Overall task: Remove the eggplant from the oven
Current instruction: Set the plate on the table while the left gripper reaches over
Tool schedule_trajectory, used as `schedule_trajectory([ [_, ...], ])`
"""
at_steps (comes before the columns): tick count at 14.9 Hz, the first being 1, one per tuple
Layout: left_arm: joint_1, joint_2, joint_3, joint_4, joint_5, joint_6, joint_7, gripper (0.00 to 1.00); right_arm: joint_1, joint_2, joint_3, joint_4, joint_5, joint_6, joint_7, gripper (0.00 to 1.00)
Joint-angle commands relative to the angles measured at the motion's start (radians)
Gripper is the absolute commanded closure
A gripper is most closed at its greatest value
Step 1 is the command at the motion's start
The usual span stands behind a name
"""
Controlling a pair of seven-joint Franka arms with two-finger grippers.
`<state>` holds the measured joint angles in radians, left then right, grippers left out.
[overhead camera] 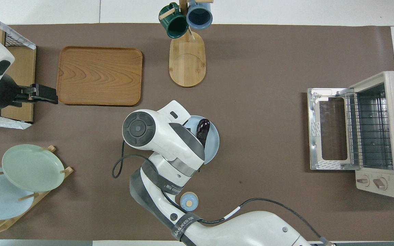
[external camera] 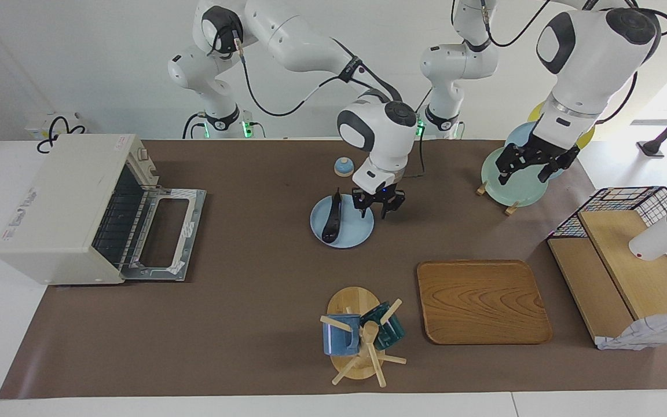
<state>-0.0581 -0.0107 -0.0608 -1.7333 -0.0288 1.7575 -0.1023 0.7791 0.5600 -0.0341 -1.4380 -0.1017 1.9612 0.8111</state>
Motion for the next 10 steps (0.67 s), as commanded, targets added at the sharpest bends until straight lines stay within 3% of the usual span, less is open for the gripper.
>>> schedule_trajectory([
  [1,-0.023,0.027,-0.004,-0.02,0.004,0.045,0.006,0.0,-0.102,-0.081,0.008,-0.015,-0.035,-0.118,-0.14,0.6],
  [4,-0.084,0.069,-0.004,-0.02,-0.011,0.069,0.006,0.0,-0.207,-0.149,0.007,-0.094,-0.07,-0.188,-0.284,0.82],
  [6,-0.143,0.107,-0.002,-0.02,-0.052,0.101,-0.007,0.0,-0.262,-0.201,0.007,-0.209,-0.094,-0.171,-0.337,0.95],
  [10,-0.29,0.185,-0.004,-0.02,-0.089,0.184,-0.173,0.0,-0.354,-0.253,0.008,-0.37,-0.173,-0.111,-0.365,0.99],
])
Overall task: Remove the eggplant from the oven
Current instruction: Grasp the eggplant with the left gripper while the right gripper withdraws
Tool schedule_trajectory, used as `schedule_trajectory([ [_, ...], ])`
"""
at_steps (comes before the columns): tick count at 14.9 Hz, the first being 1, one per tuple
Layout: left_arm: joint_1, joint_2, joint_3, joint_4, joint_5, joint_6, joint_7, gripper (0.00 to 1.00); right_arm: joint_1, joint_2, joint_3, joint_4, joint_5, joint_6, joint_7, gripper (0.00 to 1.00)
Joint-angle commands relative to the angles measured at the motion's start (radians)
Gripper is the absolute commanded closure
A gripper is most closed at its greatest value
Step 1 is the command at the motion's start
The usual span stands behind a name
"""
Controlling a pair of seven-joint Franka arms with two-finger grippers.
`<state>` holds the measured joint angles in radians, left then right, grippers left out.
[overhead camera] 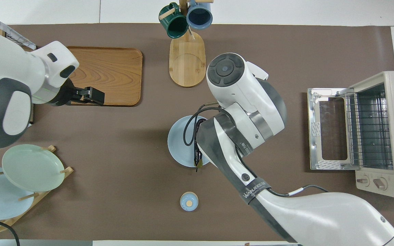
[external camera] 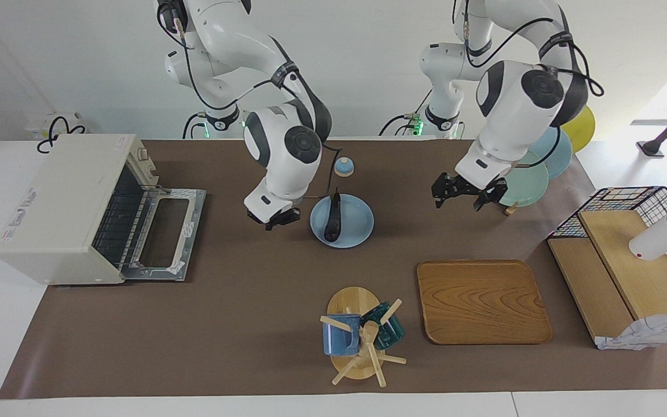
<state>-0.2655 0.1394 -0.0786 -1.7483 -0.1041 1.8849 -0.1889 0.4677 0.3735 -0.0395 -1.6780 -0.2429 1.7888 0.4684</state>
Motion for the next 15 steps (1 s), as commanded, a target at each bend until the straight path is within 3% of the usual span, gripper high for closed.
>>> schedule_trajectory([
  [1,-0.125,0.046,0.014,-0.016,-0.016,0.091,-0.143,0.0,-0.061,-0.076,0.012,-0.164,-0.051,0.082,-0.046,0.99],
  [4,-0.222,0.052,0.014,-0.098,-0.046,0.221,-0.214,0.0,-0.161,-0.097,0.013,-0.262,-0.095,0.187,-0.095,0.98],
  [7,-0.3,0.115,0.014,-0.1,-0.049,0.295,-0.26,0.0,-0.216,-0.116,0.013,-0.354,-0.098,0.277,-0.122,0.98],
  [12,-0.421,0.212,0.016,-0.102,-0.051,0.399,-0.291,0.0,-0.276,-0.119,0.013,-0.378,-0.096,0.316,-0.181,0.97],
  [15,-0.426,0.229,0.016,-0.103,-0.049,0.416,-0.284,0.0,-0.284,-0.122,0.013,-0.393,-0.096,0.316,-0.186,0.96],
])
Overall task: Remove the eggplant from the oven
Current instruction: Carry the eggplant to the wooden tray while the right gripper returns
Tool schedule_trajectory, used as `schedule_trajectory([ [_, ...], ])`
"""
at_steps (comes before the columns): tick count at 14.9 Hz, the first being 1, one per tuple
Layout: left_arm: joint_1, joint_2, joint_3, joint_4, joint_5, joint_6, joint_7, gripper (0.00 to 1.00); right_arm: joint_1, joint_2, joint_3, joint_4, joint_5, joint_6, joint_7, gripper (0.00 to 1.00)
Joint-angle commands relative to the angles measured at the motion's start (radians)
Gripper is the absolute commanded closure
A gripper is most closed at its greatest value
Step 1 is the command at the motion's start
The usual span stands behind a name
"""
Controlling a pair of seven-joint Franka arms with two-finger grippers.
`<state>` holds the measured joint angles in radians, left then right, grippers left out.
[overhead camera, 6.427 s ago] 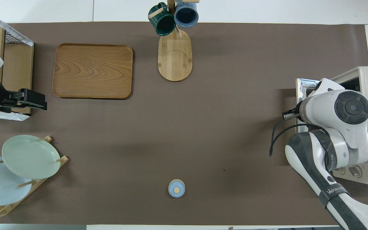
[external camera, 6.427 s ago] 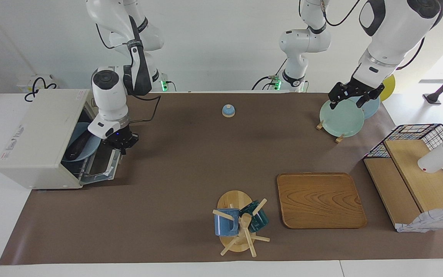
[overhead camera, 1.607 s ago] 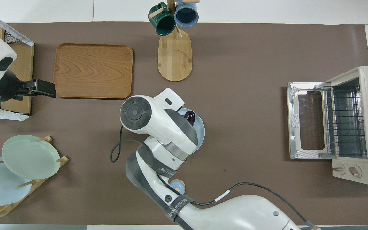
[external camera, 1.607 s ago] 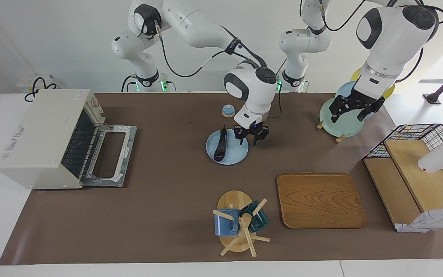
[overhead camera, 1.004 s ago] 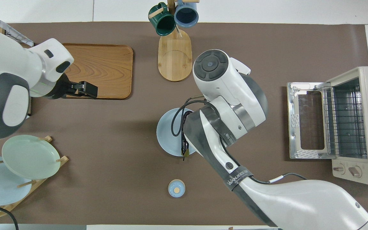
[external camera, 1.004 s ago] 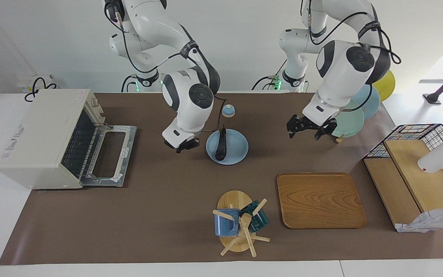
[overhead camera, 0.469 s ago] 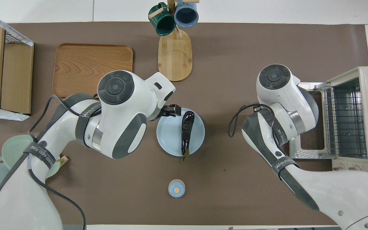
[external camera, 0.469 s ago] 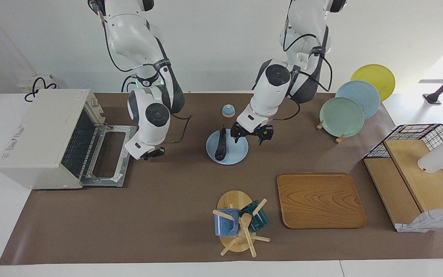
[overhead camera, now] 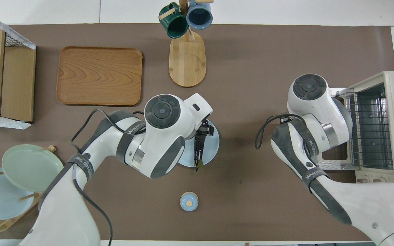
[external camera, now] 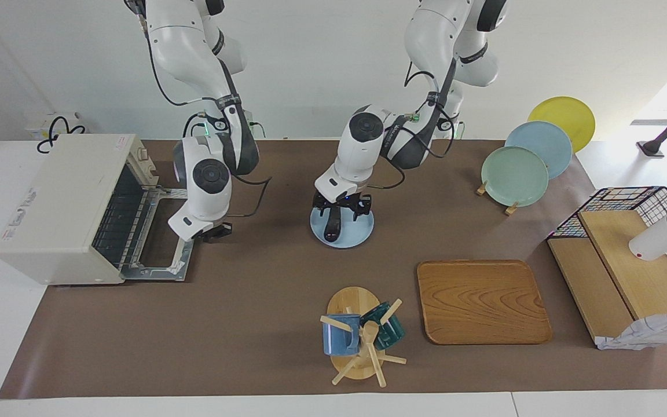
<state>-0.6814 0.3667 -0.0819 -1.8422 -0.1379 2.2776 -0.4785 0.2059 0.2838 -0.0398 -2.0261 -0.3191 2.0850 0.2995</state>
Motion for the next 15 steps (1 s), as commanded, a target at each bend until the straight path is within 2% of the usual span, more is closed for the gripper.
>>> schedule_trajectory([
  [1,-0.018,0.012,0.019,-0.011,-0.016,0.029,0.008,0.0,-0.032,-0.032,0.014,-0.052,-0.02,0.02,-0.016,0.94],
  [6,-0.026,0.034,0.019,-0.011,-0.016,0.056,0.014,0.0,-0.052,-0.032,0.012,-0.052,-0.023,0.015,-0.091,0.94],
  [9,-0.027,0.034,0.019,-0.023,-0.016,0.06,0.02,0.02,-0.077,-0.032,0.012,-0.011,-0.043,-0.015,-0.157,0.94],
  [12,-0.024,0.034,0.019,-0.025,-0.016,0.057,0.021,0.13,-0.085,-0.035,0.012,0.075,-0.043,-0.124,-0.221,0.94],
  [15,-0.015,0.035,0.019,-0.017,-0.016,0.045,0.021,0.26,-0.135,-0.099,0.014,0.121,-0.031,-0.206,-0.341,0.94],
])
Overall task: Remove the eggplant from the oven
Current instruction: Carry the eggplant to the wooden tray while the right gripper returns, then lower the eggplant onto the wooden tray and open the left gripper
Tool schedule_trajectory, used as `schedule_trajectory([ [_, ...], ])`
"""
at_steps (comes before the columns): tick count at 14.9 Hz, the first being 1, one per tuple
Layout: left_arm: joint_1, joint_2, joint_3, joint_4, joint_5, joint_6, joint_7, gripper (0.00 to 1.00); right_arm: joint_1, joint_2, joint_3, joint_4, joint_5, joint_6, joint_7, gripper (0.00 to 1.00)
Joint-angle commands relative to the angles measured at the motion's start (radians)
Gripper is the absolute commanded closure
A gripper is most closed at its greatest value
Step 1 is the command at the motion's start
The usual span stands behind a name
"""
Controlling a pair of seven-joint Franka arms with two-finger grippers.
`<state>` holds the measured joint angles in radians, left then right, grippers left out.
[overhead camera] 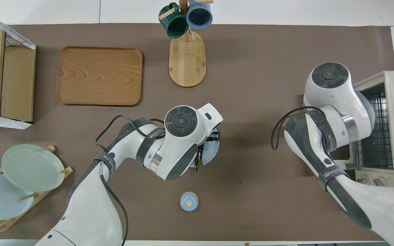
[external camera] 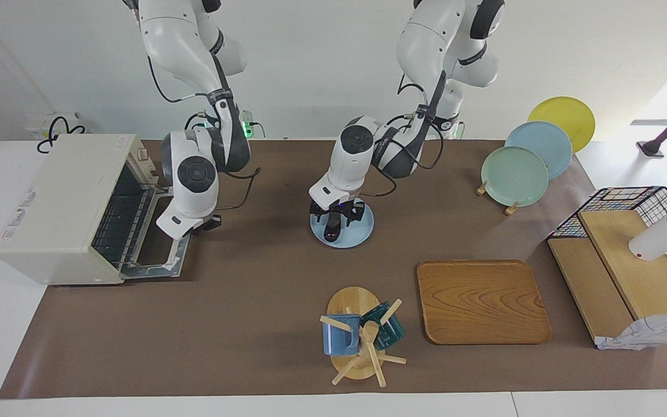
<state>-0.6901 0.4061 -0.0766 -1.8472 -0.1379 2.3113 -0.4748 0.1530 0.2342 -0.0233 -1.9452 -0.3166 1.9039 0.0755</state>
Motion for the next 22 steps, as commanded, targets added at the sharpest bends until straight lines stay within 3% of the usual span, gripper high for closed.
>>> schedule_trajectory([
  [1,-0.005,-0.004,0.014,-0.009,-0.016,0.008,0.018,0.32,-0.107,-0.073,-0.001,0.04,-0.03,-0.041,-0.146,0.94],
  [8,0.024,-0.013,0.014,-0.007,-0.016,-0.012,0.018,1.0,-0.21,-0.154,-0.001,0.04,-0.002,-0.114,-0.278,0.89],
  [12,0.095,-0.035,0.011,0.051,-0.031,-0.102,0.021,1.0,-0.208,-0.197,0.002,0.099,0.048,-0.216,-0.284,0.8],
  [16,0.278,-0.035,0.014,0.274,-0.034,-0.367,0.111,1.0,-0.202,-0.196,0.006,0.282,0.195,-0.347,-0.283,0.57],
  [19,0.43,-0.01,0.015,0.312,0.0,-0.388,0.258,1.0,-0.199,-0.179,0.029,0.338,0.235,-0.355,-0.278,0.42],
  [21,0.506,0.0,0.015,0.312,0.027,-0.348,0.344,1.0,-0.202,-0.177,0.028,0.336,0.296,-0.35,-0.27,0.0],
  [22,0.536,0.022,0.015,0.313,0.04,-0.322,0.384,1.0,-0.201,-0.179,0.028,0.336,0.298,-0.344,-0.26,0.0],
])
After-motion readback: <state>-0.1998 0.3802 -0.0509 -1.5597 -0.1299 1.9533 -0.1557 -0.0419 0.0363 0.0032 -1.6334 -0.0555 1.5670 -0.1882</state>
